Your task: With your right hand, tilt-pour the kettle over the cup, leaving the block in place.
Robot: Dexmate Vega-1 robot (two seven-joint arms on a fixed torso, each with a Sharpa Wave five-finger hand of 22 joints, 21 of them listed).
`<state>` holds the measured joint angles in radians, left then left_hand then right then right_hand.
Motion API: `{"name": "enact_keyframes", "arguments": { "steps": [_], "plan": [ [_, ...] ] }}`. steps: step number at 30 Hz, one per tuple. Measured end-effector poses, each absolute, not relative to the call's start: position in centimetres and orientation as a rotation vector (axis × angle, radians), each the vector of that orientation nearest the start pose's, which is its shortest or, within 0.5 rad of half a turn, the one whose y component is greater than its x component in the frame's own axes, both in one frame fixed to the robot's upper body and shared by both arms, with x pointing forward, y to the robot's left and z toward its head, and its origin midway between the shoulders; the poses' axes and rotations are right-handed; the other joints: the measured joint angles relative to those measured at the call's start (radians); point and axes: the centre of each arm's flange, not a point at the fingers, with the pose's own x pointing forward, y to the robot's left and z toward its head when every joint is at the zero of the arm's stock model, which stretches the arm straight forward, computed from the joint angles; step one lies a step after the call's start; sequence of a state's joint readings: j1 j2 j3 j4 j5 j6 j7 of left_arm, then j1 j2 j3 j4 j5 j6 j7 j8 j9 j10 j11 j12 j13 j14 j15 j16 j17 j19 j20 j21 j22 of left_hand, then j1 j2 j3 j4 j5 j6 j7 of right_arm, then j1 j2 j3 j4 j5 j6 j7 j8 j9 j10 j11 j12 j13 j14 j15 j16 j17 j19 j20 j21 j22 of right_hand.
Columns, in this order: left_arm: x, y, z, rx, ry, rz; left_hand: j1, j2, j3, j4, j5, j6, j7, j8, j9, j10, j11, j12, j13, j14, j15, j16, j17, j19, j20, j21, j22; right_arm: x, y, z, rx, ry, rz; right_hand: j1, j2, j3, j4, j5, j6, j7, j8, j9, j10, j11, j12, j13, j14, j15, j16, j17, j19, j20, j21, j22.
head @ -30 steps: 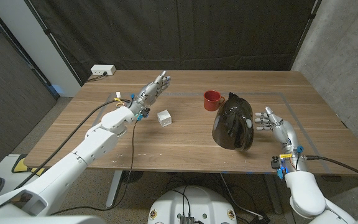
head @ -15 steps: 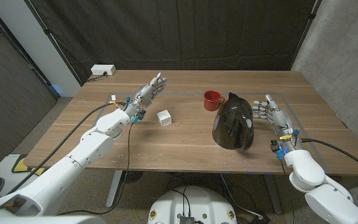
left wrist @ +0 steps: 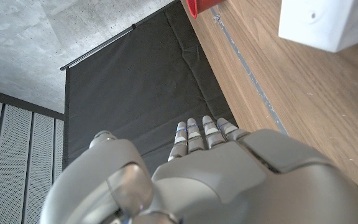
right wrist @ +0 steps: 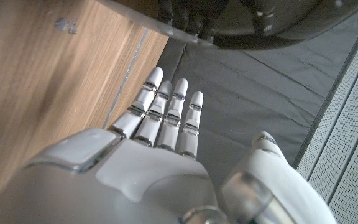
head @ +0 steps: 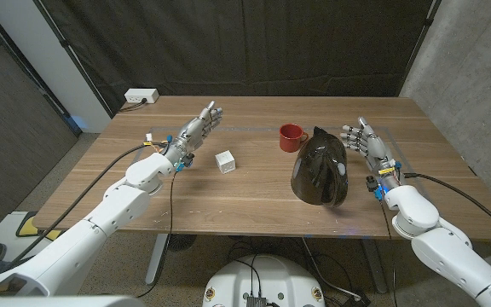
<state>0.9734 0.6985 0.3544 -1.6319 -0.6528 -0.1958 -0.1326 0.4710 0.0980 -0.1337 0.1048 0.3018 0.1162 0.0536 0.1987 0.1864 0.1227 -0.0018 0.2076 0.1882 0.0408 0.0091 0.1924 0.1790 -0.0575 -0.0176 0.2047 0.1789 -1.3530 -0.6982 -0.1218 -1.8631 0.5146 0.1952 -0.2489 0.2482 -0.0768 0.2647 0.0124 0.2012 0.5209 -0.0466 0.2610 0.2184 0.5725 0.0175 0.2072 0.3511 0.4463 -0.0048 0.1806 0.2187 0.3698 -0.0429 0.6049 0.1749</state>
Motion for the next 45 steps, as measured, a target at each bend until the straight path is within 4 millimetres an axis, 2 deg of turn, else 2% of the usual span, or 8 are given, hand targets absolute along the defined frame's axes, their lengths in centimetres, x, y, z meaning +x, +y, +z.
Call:
{"name": "enact_keyframes", "arguments": {
  "steps": [5, 9, 15, 20, 32, 36, 45],
  "plan": [
    [59.0, 26.8, -1.4, 0.137, -0.605, -0.435, 0.0, 0.0, 0.0, 0.0, 0.0, 0.0, 0.0, 0.0, 0.0, 0.0, 0.0, 0.0, 0.0, 0.0, 0.0, 0.0, 0.0, 0.0, 0.0, 0.0, 0.0, 53.5, -32.8, -6.1, -0.093, -0.595, 0.049, -0.003, 0.003, 0.0, 0.0, 0.0, -0.007, -0.007, -0.01, -0.002, -0.052, 0.006, -0.008, -0.015, -0.058, 0.006, 0.0, -0.009, -0.041, 0.002, -0.036, 0.0],
    [59.1, 27.0, -1.4, 0.135, -0.607, -0.436, 0.0, 0.0, 0.0, 0.0, 0.0, 0.0, 0.0, 0.0, 0.0, 0.0, 0.0, 0.0, 0.0, 0.0, 0.0, 0.0, 0.0, 0.0, 0.0, 0.0, 0.0, 54.4, -33.0, -5.3, -0.094, -0.595, 0.063, -0.003, 0.003, -0.005, -0.006, 0.0, -0.018, -0.018, -0.02, -0.005, -0.065, 0.006, -0.008, -0.022, -0.081, 0.004, 0.0, -0.013, -0.055, 0.002, -0.05, 0.0],
    [59.3, 27.2, -1.3, 0.132, -0.611, -0.434, 0.0, 0.0, 0.0, 0.0, 0.0, 0.0, 0.0, 0.0, 0.0, 0.0, 0.0, 0.0, 0.0, 0.0, 0.0, 0.0, 0.0, 0.0, 0.0, 0.0, 0.0, 56.3, -33.1, -3.8, -0.099, -0.591, 0.112, -0.003, 0.003, -0.008, -0.008, 0.0, -0.047, 0.011, -0.037, -0.005, -0.072, 0.013, -0.008, -0.034, -0.083, -0.006, 0.0, -0.019, -0.058, 0.002, -0.063, 0.0],
    [59.4, 27.3, -1.3, 0.122, -0.618, -0.433, 0.0, 0.0, 0.0, 0.0, 0.0, 0.0, 0.0, 0.0, 0.0, 0.0, 0.0, 0.0, 0.0, 0.006, -0.006, 0.0, 0.0, 0.006, -0.006, 0.0, 0.0, 58.0, -33.3, -2.5, -0.105, -0.592, 0.14, -0.003, 0.003, -0.018, -0.01, 0.0, -0.072, 0.018, -0.051, -0.01, -0.083, 0.024, -0.008, -0.04, -0.098, -0.008, 0.0, -0.024, -0.066, 0.002, -0.076, 0.0],
    [59.3, 27.1, -1.2, 0.099, -0.639, -0.424, 0.0, 0.0, -0.007, -0.001, 0.0, 0.0, 0.0, 0.0, 0.0, 0.005, -0.005, 0.0, 0.0, 0.006, -0.006, 0.0, 0.0, 0.006, -0.006, 0.0, 0.0, 61.8, -33.1, -0.4, -0.104, -0.598, 0.22, -0.003, 0.003, -0.018, -0.01, 0.008, -0.084, 0.02, -0.051, -0.009, -0.096, 0.021, -0.011, -0.05, -0.104, -0.005, 0.0, -0.024, -0.071, 0.0, -0.084, 0.0],
    [59.2, 27.0, -1.2, 0.093, -0.643, -0.417, 0.0, 0.0, -0.007, -0.001, 0.0, 0.005, -0.005, 0.0, 0.0, 0.005, -0.005, 0.0, 0.0, 0.006, -0.006, 0.0, 0.0, 0.006, -0.006, 0.0, 0.0, 63.2, -33.1, -0.3, -0.092, -0.591, 0.228, -0.003, 0.003, -0.018, -0.01, 0.008, -0.084, 0.02, -0.051, -0.009, -0.096, 0.021, -0.011, -0.05, -0.104, -0.005, 0.0, -0.024, -0.071, 0.0, -0.088, 0.0],
    [58.9, 27.0, -1.0, 0.094, -0.65, -0.403, 0.0, 0.0, -0.01, 0.001, 0.0, 0.005, -0.005, 0.0, 0.0, 0.005, -0.005, 0.0, 0.0, 0.009, -0.002, 0.0, 0.0, 0.006, -0.006, 0.0, 0.0, 65.1, -32.2, 0.1, -0.082, -0.601, 0.275, -0.003, 0.003, -0.018, -0.01, 0.008, -0.089, 0.025, -0.051, -0.009, -0.096, 0.021, -0.008, -0.054, -0.104, -0.005, 0.0, -0.028, -0.071, 0.0, -0.088, -0.001]
  ]
}}
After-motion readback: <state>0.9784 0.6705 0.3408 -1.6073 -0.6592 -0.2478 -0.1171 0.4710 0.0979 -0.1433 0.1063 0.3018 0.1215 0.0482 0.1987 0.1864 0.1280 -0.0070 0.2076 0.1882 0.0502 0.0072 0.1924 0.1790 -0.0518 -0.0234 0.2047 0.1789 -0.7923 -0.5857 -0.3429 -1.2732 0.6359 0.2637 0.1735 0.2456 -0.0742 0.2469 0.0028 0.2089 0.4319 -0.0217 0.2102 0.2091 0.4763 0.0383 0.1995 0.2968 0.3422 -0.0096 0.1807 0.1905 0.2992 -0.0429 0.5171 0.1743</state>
